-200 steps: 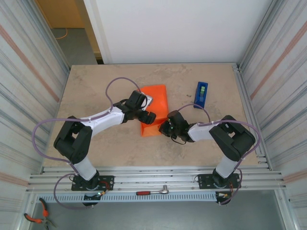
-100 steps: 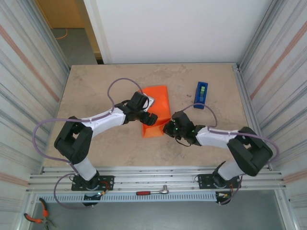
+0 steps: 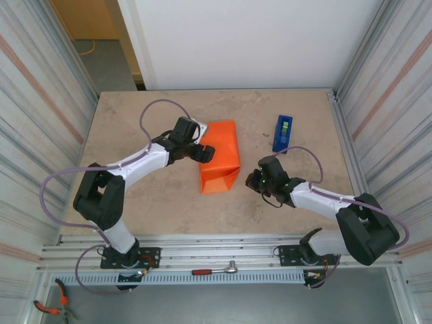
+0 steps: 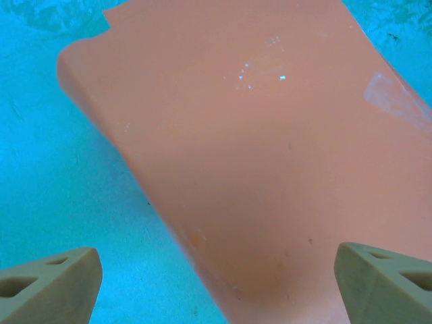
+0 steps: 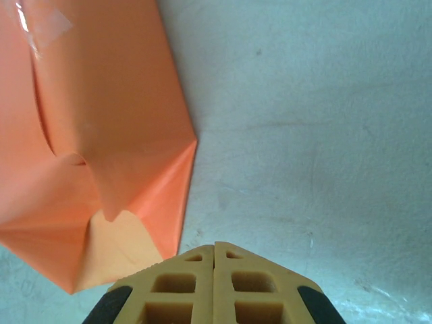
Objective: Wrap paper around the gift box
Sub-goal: Fold the wrapping paper for the gift box.
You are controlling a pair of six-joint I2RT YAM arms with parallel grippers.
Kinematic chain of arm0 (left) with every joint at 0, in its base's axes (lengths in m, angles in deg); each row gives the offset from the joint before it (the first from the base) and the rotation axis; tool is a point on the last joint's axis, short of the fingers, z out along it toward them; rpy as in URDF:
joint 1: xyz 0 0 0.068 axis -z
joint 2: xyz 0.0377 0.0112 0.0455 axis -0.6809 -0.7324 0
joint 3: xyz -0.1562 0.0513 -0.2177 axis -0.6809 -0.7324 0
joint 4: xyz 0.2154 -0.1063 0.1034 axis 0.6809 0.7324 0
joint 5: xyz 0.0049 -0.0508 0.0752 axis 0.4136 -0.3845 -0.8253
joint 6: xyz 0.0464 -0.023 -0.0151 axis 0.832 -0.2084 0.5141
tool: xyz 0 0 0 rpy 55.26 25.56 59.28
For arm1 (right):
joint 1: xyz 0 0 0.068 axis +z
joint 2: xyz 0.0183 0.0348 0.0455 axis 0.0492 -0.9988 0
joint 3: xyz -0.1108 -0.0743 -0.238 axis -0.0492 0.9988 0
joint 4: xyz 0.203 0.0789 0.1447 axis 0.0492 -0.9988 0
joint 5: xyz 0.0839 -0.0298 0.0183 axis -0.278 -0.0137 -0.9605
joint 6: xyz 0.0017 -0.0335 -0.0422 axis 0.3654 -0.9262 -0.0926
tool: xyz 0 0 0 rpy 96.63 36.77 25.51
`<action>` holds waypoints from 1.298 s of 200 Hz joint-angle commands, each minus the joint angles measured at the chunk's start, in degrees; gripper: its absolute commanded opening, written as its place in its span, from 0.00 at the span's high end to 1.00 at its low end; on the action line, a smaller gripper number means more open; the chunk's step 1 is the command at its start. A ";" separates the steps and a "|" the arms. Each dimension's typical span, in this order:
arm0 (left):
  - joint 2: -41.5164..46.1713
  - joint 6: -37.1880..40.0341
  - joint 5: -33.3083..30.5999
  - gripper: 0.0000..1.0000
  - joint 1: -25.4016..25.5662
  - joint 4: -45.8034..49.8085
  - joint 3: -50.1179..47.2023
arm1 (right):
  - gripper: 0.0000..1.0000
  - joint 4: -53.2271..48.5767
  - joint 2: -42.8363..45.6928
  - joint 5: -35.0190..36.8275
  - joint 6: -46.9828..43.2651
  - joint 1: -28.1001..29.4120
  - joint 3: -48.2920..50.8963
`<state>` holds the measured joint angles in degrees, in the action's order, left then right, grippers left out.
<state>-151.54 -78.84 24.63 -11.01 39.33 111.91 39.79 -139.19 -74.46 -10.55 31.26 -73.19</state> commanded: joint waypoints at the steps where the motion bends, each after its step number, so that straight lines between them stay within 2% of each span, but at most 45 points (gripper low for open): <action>1: -1.85 1.60 -0.82 0.10 -0.26 1.44 1.40 | 1.00 0.58 -1.97 -3.53 -2.05 -0.01 -1.45; 64: -3.82 2.34 -0.69 0.11 -0.33 1.52 0.78 | 1.00 9.38 -9.25 -4.27 -0.18 1.48 -3.47; 120: -3.95 2.74 -0.97 0.11 0.48 1.52 0.19 | 1.00 10.58 -15.19 -3.76 0.82 3.40 -9.33; 163: -4.04 2.78 -1.02 0.11 1.23 1.52 0.19 | 1.00 13.95 -19.15 -3.39 2.76 3.93 -10.24; 259: -0.68 1.70 -1.09 0.10 1.38 2.46 2.44 | 1.00 15.80 -19.29 -3.18 3.57 5.30 -6.48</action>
<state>-155.10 -76.96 24.39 -9.53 40.48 112.08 55.22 -158.60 -78.11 -8.35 35.88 -81.08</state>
